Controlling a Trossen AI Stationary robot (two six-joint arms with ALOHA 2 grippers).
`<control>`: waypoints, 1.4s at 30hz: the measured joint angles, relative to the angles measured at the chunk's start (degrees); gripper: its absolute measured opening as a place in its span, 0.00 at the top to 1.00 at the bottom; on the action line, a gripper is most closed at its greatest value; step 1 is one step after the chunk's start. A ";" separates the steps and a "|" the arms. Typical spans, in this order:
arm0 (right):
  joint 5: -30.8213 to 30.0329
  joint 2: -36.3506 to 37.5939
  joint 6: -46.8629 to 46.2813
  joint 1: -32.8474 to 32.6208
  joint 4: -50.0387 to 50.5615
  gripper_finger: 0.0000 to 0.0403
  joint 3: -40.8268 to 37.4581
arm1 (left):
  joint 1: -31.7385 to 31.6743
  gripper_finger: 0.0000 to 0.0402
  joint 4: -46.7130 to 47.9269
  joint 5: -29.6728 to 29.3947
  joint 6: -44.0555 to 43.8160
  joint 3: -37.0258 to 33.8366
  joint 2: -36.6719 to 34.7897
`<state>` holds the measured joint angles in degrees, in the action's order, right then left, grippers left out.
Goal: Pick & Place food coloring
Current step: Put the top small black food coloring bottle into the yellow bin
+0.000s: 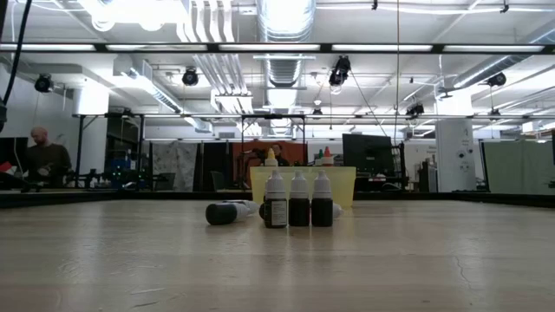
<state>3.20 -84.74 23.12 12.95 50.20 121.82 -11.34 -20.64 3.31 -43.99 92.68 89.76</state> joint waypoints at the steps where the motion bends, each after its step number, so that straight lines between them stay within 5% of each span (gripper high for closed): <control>1: 0.08 -0.13 0.03 -0.19 -0.12 0.57 0.00 | -0.06 0.86 -0.02 0.02 0.00 0.00 0.00; 27: 0.04 -0.49 0.58 -0.70 -1.12 0.85 0.31 | -0.10 0.86 0.09 0.41 0.20 -0.07 0.04; 35: 0.17 -0.46 0.82 -0.70 -1.01 0.87 0.31 | -0.10 0.85 0.04 0.68 0.45 -0.07 0.04; 42: 0.42 -0.38 0.40 -0.72 -1.04 0.87 0.33 | -0.17 0.74 -1.91 3.75 3.06 -0.15 0.13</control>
<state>3.62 -85.12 23.52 12.23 49.16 122.15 -11.51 -22.56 7.06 -40.92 92.53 89.89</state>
